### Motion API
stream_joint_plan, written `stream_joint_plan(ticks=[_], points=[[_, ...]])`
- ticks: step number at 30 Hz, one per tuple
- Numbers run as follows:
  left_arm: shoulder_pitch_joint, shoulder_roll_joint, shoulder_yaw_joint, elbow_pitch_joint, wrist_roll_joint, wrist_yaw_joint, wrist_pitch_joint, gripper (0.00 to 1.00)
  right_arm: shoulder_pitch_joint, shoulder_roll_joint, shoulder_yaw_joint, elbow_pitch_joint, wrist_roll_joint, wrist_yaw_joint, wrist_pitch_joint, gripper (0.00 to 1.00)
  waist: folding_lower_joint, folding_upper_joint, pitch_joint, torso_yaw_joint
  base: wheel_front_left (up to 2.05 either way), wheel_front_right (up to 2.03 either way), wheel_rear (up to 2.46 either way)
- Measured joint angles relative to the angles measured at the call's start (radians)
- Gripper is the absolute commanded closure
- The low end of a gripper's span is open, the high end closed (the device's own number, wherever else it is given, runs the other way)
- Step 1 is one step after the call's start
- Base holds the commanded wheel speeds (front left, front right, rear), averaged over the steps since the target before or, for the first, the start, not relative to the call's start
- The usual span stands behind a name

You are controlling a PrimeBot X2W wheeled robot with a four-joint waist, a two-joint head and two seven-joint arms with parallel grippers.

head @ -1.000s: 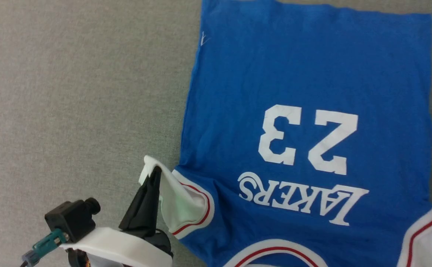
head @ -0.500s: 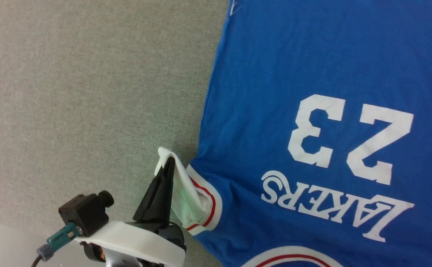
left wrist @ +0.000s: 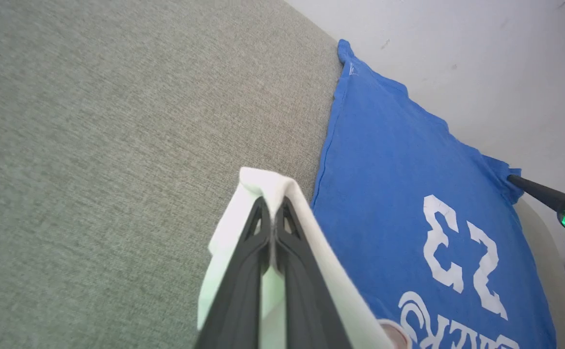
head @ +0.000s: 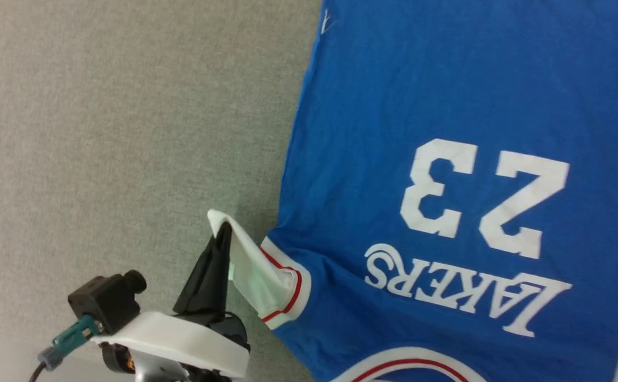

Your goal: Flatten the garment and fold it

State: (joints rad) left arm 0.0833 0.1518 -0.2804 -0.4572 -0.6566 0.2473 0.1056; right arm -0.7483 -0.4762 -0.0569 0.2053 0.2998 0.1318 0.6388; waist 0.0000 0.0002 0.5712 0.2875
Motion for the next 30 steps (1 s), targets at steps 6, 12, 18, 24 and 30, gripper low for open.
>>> stream_joint_plan(ticks=[6,12,18,24,30], points=[[0.04,0.031,0.033,-0.003,-0.001,0.022,0.025,1.0,0.29,-0.004,-0.125,-0.187,0.12,0.0,-0.022,1.0,-0.0001,0.0,-0.092,-0.047,0.0,0.0,0.0],[0.109,0.069,0.085,-0.019,-0.001,0.063,0.045,1.0,0.641,0.099,-0.356,-0.41,0.179,0.0,0.053,1.0,-0.0004,0.0,-0.192,-0.127,0.0,0.0,0.0],[0.16,0.1,0.119,-0.051,-0.001,0.09,0.064,1.0,0.959,0.208,-0.484,-0.575,0.221,0.0,0.183,1.0,-0.0005,-0.0001,-0.266,-0.219,0.0,0.0,0.0],[0.165,0.113,0.119,-0.07,0.001,0.097,0.09,1.0,1.085,0.275,-0.429,-0.624,0.198,0.0,0.182,1.0,-0.0002,0.0,-0.314,-0.292,0.0,0.0,0.0],[0.152,0.124,0.093,-0.062,0.016,0.097,0.119,1.0,1.07,0.314,-0.23,-0.411,0.11,0.0,0.037,1.0,-0.0002,0.0,-0.343,-0.318,0.0,0.0,0.0]])
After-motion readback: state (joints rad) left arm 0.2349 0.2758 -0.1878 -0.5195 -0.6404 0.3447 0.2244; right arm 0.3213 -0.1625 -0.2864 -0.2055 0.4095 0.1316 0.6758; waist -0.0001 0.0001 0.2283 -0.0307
